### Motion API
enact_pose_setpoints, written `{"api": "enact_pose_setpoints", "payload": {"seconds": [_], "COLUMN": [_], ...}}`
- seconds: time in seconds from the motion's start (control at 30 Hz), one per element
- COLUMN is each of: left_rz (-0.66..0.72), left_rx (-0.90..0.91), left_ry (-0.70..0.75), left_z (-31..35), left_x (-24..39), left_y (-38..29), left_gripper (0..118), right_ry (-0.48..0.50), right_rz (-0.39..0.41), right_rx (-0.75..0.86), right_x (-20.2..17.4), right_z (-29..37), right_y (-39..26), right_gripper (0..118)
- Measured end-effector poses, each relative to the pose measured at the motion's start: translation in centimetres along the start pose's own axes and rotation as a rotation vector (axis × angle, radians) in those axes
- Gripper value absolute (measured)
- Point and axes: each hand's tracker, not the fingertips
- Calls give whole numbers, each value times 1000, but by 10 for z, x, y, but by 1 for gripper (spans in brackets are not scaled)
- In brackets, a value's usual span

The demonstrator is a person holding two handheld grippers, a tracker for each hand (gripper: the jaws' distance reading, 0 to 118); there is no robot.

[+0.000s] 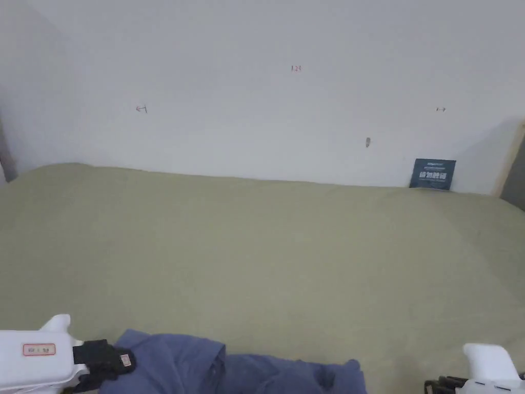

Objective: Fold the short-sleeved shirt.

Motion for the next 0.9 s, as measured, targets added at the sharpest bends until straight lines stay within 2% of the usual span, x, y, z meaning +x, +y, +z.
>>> {"api": "enact_pose_setpoints", "payload": {"seconds": [0.1, 0.17, 0.23, 0.3, 0.43, 0.6, 0.63, 0.67, 0.7, 0.73, 0.77, 0.8, 0.9], "left_rz": [47, 50, -28, -132, -157, -237, -257, -269, -282, -269, -234, -191, -80], "left_rx": [32, 38, 33, 8, -91, -236, -268, -297, -325, -354, -362, -345, -273], "left_ry": [56, 21, 5, -24, -212, -273, -284, -295, -342, -425, -472, -496, -605], "left_z": [16, 15, 5, -14, -68, -132, -142, -153, -163, -172, -179, -176, -171], "left_x": [5, 23, 55, 86, 131, 187, 193, 195, 195, 191, 187, 181, 162], "left_y": [-5, -10, -17, -24, -37, -72, -79, -85, -89, -92, -96, -98, -93], "left_gripper": [11, 11, 11, 11, 11, 13, 24, 24, 33, 54, 90, 114, 115], "right_ry": [23, 37, 41, 35, 20, 5, 3, 1, -2, -6, -9, -12, -6], "right_rz": [12, 23, 35, 45, 40, -10, -17, -20, -20, -16, -10, -7, -14], "right_rx": [-10, -18, -28, -29, -38, -38, -40, -44, -47, -52, -58, -62, -58], "right_x": [-10, -16, -19, -19, -11, 6, 9, 12, 13, 14, 14, 14, 15], "right_z": [-4, -6, -7, -7, -10, -9, -9, -10, -12, -13, -14, -15, -14], "right_y": [-1, -1, -1, -2, -3, -9, -10, -11, -12, -12, -12, -12, -12], "right_gripper": [0, 0, 0, 0, 0, 0, 0, 0, 0, 0, 0, 0, 0]}}
